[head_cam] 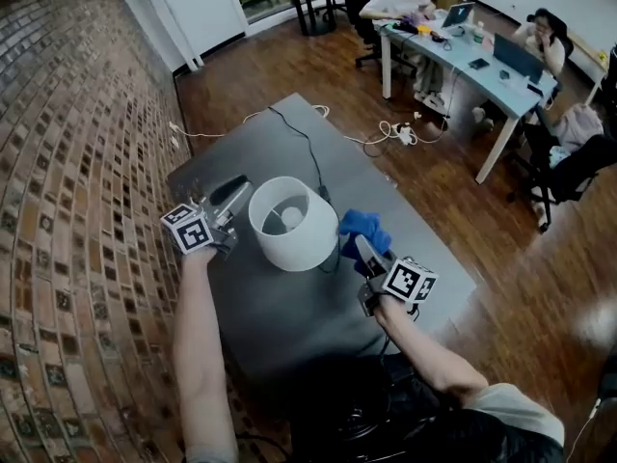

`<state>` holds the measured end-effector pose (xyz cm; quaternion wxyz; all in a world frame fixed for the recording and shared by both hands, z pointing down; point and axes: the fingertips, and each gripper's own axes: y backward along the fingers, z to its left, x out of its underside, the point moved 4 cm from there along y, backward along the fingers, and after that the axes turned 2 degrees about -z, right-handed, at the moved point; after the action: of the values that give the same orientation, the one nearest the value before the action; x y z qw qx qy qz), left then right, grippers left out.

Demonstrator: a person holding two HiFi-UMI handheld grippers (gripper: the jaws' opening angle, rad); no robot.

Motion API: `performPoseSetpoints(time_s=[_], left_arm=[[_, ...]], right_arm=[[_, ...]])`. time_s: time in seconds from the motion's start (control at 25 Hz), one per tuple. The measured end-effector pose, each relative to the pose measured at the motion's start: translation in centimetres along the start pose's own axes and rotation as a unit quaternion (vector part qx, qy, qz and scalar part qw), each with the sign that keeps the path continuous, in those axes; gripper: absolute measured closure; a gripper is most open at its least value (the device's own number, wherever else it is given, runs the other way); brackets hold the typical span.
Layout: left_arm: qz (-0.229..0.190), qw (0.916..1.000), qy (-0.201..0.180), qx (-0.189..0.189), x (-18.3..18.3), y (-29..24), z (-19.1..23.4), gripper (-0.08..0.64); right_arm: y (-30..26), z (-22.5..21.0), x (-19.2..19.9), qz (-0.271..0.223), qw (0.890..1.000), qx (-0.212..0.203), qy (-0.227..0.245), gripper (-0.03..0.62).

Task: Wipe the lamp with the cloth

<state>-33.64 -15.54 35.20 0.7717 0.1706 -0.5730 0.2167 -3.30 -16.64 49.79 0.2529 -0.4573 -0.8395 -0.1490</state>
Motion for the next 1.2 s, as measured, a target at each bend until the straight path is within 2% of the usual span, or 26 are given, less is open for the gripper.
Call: performPoseSetpoints(time_s=[0.08, 0.16, 0.32, 0.44, 0.56, 0.64, 0.68, 0.76, 0.84, 0.88, 0.96, 1.0, 1.08, 1.16, 1.2], left_arm=[[0.019, 0.9992, 0.014, 0.033, 2.5, -0.8, -1.3, 0.44], [0.006, 0.9988, 0.024, 0.042, 3.2, -0.9, -2.5, 0.431], [0.014, 0.9995, -0.01, -0.025, 4.0, 0.7, -5.3, 0.434], [0.022, 0.9961, -0.031, -0.08, 5.3, 2.7, -9.4, 0.434], [0.048, 0.9896, -0.083, -0.108, 6.6, 3.7, -13.3, 0.434], [0.052, 0.9802, -0.148, -0.12, 6.1, 3.9, -14.7, 0.434], [0.044, 0.9759, -0.175, -0.122, 5.3, 3.9, -15.1, 0.434], [0.048, 0.9748, -0.196, -0.095, 4.1, 3.4, -15.6, 0.443], [0.112, 0.9704, -0.209, -0.044, 5.0, 2.5, -15.9, 0.445], [0.152, 0.9633, -0.22, -0.021, 5.9, 2.2, -16.1, 0.445], [0.215, 0.9464, -0.241, 0.016, 7.4, 1.7, -16.5, 0.443], [0.23, 0.941, -0.246, 0.031, 7.8, 1.4, -16.7, 0.445], [0.234, 0.9383, -0.249, 0.05, 7.7, 0.7, -17.1, 0.474], [0.234, 0.9366, -0.256, 0.046, 7.7, 0.5, -17.0, 0.474], [0.235, 0.9354, -0.261, 0.039, 7.7, 0.6, -16.9, 0.474]], right_arm=[[-2.3, 0.3, 1.7, 0.034, 0.999, -0.014, 0.015, 0.529], [-4.5, 1.3, 2.2, 0.055, 0.996, -0.035, 0.053, 0.529], [-8.4, 1.1, 0.6, 0.092, 0.985, -0.053, 0.134, 0.529], [-12.1, 1.0, -0.2, 0.163, 0.967, -0.107, 0.165, 0.529], [-15.1, 1.9, -0.2, 0.222, 0.942, -0.154, 0.201, 0.531], [-15.9, 2.2, 0.0, 0.241, 0.933, -0.168, 0.21, 0.531], [-16.0, 2.2, 0.2, 0.245, 0.932, -0.173, 0.205, 0.53], [-15.9, 2.0, 0.2, 0.244, 0.936, -0.178, 0.179, 0.529], [-15.4, 2.0, -0.7, 0.229, 0.946, -0.181, 0.14, 0.529], [-14.9, 2.5, -1.7, 0.215, 0.951, -0.192, 0.116, 0.53], [-13.7, 4.6, -4.6, 0.177, 0.953, -0.241, 0.05, 0.531], [-13.2, 6.0, -6.2, 0.158, 0.948, -0.276, 0.001, 0.531], [-12.7, 9.1, -8.2, 0.138, 0.924, -0.342, -0.102, 0.531], [-13.1, 11.0, -7.2, 0.17, 0.899, -0.369, -0.165, 0.531], [-13.5, 10.9, -5.9, 0.197, 0.892, -0.362, -0.183, 0.531]])
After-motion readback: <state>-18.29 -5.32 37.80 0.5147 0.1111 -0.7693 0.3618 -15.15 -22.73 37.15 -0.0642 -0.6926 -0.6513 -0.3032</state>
